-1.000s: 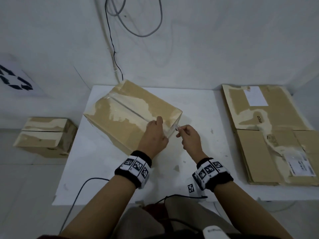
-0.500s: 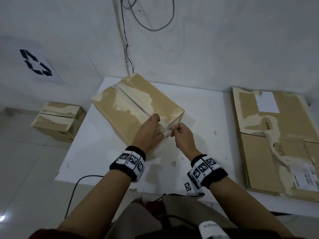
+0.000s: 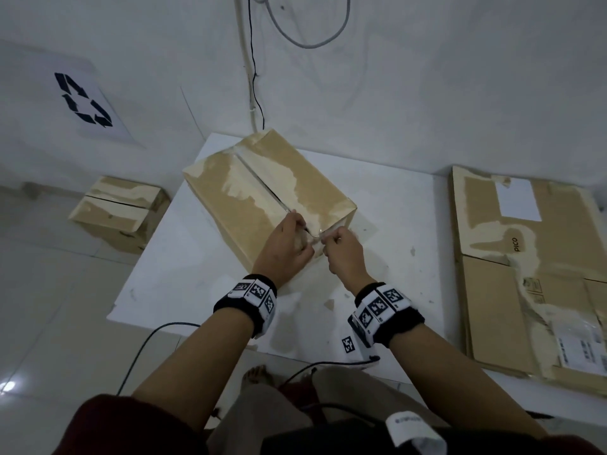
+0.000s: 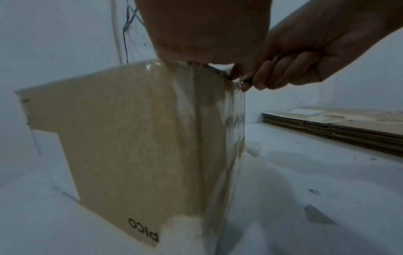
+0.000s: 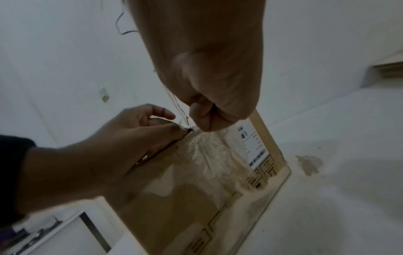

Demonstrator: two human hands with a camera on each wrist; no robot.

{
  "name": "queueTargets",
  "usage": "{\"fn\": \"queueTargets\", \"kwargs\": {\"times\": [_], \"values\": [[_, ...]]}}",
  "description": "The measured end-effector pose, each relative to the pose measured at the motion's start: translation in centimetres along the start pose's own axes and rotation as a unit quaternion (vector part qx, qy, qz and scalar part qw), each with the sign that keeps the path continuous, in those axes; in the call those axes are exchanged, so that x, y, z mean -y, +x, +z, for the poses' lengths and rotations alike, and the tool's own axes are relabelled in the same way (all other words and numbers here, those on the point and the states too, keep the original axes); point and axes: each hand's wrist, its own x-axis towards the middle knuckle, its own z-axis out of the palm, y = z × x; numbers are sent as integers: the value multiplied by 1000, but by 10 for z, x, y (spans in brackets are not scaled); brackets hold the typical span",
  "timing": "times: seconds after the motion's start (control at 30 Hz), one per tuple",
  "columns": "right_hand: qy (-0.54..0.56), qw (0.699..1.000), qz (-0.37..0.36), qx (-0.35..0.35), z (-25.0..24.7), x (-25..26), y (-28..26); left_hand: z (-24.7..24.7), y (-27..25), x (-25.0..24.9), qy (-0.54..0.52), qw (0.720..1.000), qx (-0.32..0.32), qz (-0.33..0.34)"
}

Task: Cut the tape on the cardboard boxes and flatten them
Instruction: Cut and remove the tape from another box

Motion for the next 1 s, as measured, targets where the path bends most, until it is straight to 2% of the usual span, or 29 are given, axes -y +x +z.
{"fn": "queueTargets", "kwargs": {"times": [0.4,0.5,0.63,0.7,0.8,0.87,0.9,1.0], "values": [[38,999,33,19,1,-2,-6,2,-4,1,18,1000,7,22],[50,998,38,6,5,1,-1,2,-2,1,24,999,1,26],[-3,999,16,44,16,-8,-18,2,-1,-2,11,1000,6,20],[-4,1000,12,26,17,-10,-22,0,-1,0,-22,1000,8,-3],[6,996,40,76,0,0,-14,-6,-6,1,-35,999,16,-17],[-62,993,11,99,-23,4,-10,-7,-10,1,-13,1000,14,-6],[-94,992,-18,86,-36,4,-8,-6,-10,0,1,1000,14,-2],[-60,996,-59,-1,-63,5,-7,-6,-9,-4,38,999,26,-4]]}}
